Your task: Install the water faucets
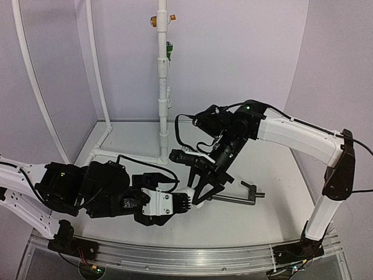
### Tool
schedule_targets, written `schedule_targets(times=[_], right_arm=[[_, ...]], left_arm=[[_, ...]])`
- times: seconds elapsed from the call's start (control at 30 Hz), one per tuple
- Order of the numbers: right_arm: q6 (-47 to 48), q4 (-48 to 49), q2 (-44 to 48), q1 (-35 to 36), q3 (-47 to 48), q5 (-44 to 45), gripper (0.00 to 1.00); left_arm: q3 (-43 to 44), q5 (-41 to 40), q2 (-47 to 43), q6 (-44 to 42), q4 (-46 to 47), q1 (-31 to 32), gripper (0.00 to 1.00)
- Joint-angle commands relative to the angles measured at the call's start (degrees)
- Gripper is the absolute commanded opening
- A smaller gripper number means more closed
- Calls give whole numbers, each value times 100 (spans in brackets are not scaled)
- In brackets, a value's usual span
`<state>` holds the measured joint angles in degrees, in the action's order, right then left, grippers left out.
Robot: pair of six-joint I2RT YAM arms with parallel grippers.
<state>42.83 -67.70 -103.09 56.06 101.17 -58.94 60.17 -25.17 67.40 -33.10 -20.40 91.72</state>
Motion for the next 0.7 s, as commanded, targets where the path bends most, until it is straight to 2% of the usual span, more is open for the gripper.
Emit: schedule_targets(times=[0.0, 0.5, 0.67], right_arm=[[31, -58, -27, 97, 314, -46, 0], [15, -86, -150, 280, 573, 12, 0], [15, -101, -191, 314, 580, 39, 0]], left_arm=[[341, -105, 46, 10, 313, 12, 62], [388, -40, 240, 136, 223, -2, 47], [414, -59, 297, 131, 214, -14, 35]])
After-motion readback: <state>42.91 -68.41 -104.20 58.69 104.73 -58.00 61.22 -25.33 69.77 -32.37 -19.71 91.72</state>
